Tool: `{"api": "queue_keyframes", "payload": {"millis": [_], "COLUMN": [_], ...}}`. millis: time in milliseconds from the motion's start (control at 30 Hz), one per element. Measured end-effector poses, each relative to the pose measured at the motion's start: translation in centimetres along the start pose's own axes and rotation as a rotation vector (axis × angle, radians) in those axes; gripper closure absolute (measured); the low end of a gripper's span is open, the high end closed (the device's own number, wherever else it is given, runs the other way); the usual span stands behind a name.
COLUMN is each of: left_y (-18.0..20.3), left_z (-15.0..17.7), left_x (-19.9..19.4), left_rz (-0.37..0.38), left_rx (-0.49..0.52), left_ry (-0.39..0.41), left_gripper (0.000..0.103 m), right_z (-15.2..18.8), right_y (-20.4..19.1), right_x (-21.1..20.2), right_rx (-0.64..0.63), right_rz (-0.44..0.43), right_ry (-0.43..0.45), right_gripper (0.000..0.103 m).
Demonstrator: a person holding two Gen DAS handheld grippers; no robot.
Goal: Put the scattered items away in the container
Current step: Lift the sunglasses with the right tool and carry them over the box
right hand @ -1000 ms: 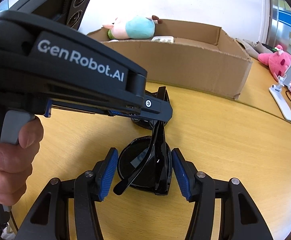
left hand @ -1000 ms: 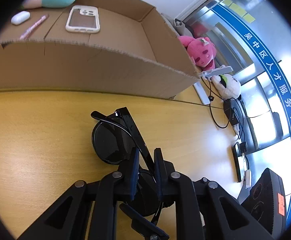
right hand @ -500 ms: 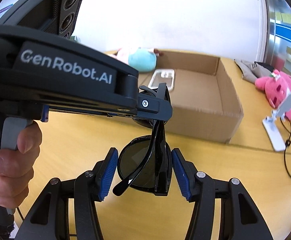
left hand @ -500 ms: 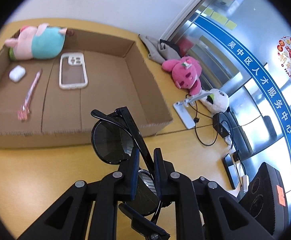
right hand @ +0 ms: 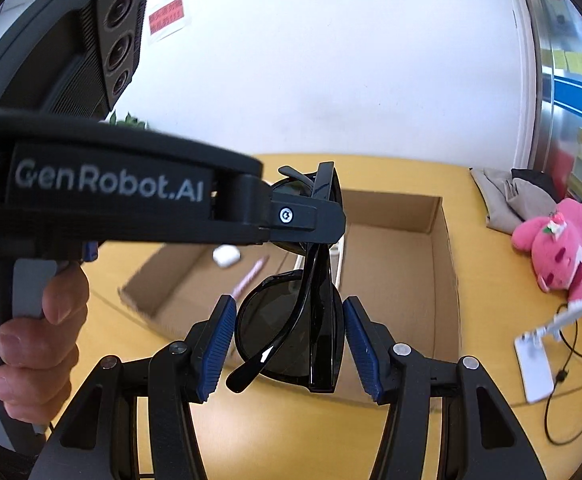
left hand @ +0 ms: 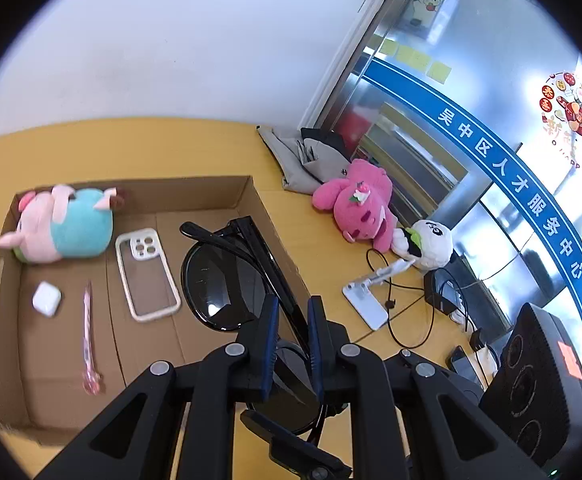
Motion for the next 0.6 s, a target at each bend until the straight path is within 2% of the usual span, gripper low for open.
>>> {"api": "queue_keyframes", "payload": {"millis": [333,600], "left_y": [-2.9,-6.0], "left_z": [-4.9,-5.1], "left_x": [5.6,12.5], "left_rz": [0.029,0.014], "left_rx": [0.012,0.022], "left_ry": [-0.059,-0.189], "left_gripper": [0.09,0.094], "right_z": [-4.2,-2.6], "right_y": [4.2,7.7], "right_x": [6.4,13.6], "right_rx": [0.087,0.165], "right_rz": [-0.024,-0.017], "right_ry": [-0.061,-0.17], "right_gripper": [0.044,0.044]}}
Point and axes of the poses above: each gripper's, at about its wrist camera, not at the fingertips, and x roughly the way its jaws point, y to its right, z to its underside, the point moved 7 cm from there along x, roughly the way its jaws point, and after that the axes turned 9 degrees about y, right-handed, at the moved point
